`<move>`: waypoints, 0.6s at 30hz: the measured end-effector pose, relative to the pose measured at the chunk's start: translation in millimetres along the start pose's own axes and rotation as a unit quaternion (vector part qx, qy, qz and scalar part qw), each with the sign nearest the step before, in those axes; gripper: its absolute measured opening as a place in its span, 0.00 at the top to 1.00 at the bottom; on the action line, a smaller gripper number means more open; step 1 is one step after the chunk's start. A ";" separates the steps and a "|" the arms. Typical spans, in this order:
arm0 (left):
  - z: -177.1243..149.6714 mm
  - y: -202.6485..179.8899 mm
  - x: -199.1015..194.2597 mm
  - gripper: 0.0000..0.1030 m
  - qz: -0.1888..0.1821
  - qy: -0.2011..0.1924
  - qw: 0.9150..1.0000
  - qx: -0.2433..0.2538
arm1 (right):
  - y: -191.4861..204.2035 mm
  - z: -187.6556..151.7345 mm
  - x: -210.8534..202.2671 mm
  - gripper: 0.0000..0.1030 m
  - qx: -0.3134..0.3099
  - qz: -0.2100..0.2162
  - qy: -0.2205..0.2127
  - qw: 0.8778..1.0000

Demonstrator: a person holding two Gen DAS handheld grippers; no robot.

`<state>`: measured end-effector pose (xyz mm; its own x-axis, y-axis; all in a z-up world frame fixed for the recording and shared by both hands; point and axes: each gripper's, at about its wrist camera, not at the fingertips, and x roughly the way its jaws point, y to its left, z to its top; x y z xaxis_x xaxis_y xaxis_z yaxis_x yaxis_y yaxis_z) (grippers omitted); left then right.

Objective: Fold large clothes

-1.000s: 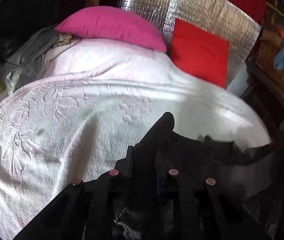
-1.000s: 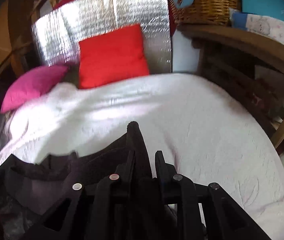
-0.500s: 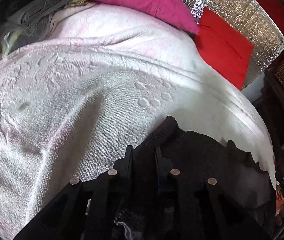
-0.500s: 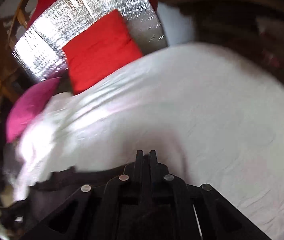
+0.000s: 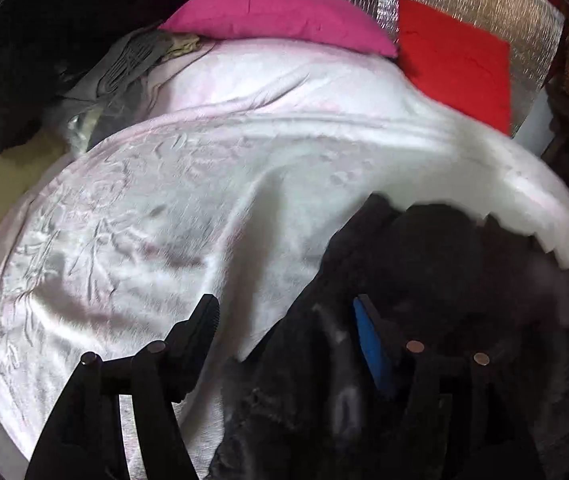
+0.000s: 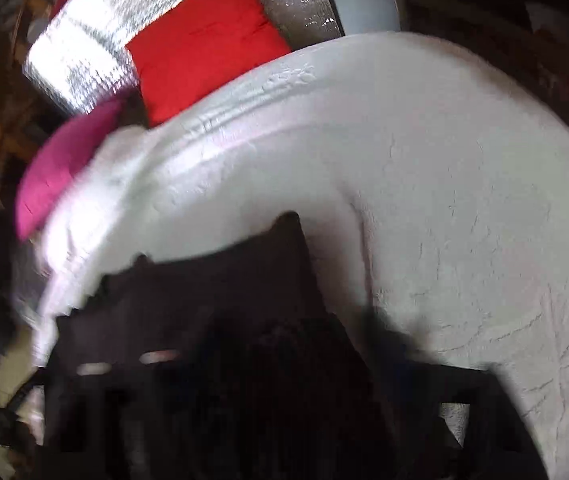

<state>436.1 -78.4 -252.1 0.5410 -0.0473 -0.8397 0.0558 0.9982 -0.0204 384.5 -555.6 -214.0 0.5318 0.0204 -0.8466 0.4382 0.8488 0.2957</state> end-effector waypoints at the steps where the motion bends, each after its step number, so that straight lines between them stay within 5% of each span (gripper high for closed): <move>1: -4.3 0.0 7.7 0.32 0.004 0.011 1.000 0.004 | 5.7 -3.2 3.6 0.61 -0.014 -0.030 -0.001 0.999; 4: -11.2 -5.1 15.3 0.31 0.017 0.006 1.000 0.015 | 11.0 -7.8 8.8 0.62 -0.023 -0.064 -0.009 0.998; 7: -16.5 -11.7 -5.8 0.31 0.033 -0.026 0.998 0.039 | 11.8 -7.5 -9.0 0.61 -0.008 -0.047 -0.035 0.998; 9: -22.9 -16.0 -25.4 0.31 0.040 -0.052 0.996 0.053 | 11.1 -5.8 -33.5 0.38 0.006 -0.025 -0.060 0.998; 11: -28.6 -18.5 -47.5 0.31 0.040 -0.077 0.994 0.062 | 12.3 -10.7 -62.6 0.28 0.010 0.007 -0.099 0.995; 18: -62.7 -23.0 -109.6 0.31 0.035 -0.141 0.986 0.083 | 20.2 -66.1 -123.0 0.28 -0.028 0.023 -0.135 0.990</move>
<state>322.9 -93.9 -193.6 0.7591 -0.0108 -0.6509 0.1347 0.9808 0.1408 280.0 -506.1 -133.2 0.7274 -0.0758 -0.6820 0.3723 0.8785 0.2994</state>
